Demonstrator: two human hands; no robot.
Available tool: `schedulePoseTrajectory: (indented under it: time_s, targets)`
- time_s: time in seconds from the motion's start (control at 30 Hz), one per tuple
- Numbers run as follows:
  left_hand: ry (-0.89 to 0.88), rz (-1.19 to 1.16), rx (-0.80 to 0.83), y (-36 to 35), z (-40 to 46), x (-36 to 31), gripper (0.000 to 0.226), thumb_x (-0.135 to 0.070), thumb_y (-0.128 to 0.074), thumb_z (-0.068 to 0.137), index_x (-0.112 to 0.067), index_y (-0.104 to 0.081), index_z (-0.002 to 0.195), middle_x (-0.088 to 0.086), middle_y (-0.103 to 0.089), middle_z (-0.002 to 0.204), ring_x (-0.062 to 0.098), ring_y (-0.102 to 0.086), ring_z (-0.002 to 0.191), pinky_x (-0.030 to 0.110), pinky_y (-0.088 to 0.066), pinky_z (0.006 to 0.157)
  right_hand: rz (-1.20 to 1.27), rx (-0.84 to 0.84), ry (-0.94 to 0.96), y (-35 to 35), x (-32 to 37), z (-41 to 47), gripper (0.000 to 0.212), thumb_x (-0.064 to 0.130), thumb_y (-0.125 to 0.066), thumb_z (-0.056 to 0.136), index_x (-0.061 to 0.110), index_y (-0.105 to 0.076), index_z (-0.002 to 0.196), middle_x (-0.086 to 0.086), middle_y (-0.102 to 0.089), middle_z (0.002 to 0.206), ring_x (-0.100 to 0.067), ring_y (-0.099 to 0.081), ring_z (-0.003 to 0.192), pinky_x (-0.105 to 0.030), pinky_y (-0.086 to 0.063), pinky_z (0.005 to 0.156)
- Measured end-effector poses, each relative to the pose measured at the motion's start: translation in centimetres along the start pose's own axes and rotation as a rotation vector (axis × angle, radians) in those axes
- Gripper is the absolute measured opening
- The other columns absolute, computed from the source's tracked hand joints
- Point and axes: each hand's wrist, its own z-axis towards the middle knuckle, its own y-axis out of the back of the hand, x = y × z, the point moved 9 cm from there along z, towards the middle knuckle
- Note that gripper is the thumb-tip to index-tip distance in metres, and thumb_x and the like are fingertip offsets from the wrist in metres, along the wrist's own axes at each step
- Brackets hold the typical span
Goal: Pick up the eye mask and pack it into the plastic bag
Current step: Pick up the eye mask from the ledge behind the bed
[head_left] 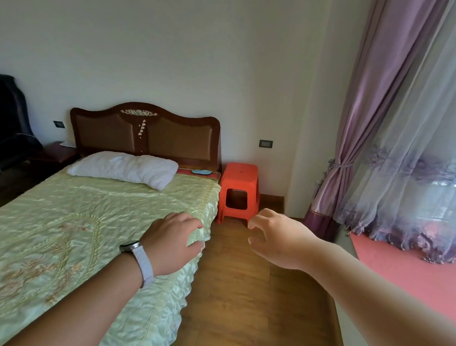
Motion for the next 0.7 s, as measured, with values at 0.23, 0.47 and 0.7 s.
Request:
schedulePoseTrajectory:
  time_s: [0.23, 0.47, 0.7]
  targets:
    - [0.147, 0.016, -0.066, 1.9, 7.0, -1.9, 0.043, -0.045, -0.054, 0.094, -0.029, -0.054, 0.134, -0.011, -0.052, 0.139, 0.012, -0.046, 0.128, 0.032, -0.04, 0.104, 0.034, -0.01, 0.139, 3.2, -6.6, 5.9, 0.035, 0.042, -0.047, 0.09, 0.031, -0.055, 0.121, 0.008, -0.052, 0.116, -0.015, -0.055, 0.092, -0.034, -0.053, 0.074]
    - [0.224, 0.049, -0.07, 1.6, 10.2, -3.0, 0.046, -0.047, -0.052, 0.094, -0.03, -0.051, 0.137, -0.011, -0.05, 0.142, 0.013, -0.043, 0.13, 0.034, -0.039, 0.106, 0.04, 0.056, 0.218, 2.3, -10.4, 9.6, 0.039, 0.042, -0.048, 0.089, 0.031, -0.052, 0.127, 0.008, -0.051, 0.125, -0.016, -0.054, 0.103, -0.036, -0.052, 0.082]
    - [0.251, 0.044, -0.044, -0.3, 15.6, -0.9, 0.046, -0.046, -0.052, 0.094, -0.028, -0.051, 0.137, -0.01, -0.051, 0.141, 0.014, -0.044, 0.129, 0.033, -0.039, 0.104, 0.013, 0.078, 0.277, 2.9, -12.5, 15.7, 0.042, 0.042, -0.049, 0.09, 0.029, -0.051, 0.13, 0.007, -0.052, 0.127, -0.017, -0.054, 0.106, -0.035, -0.051, 0.083]
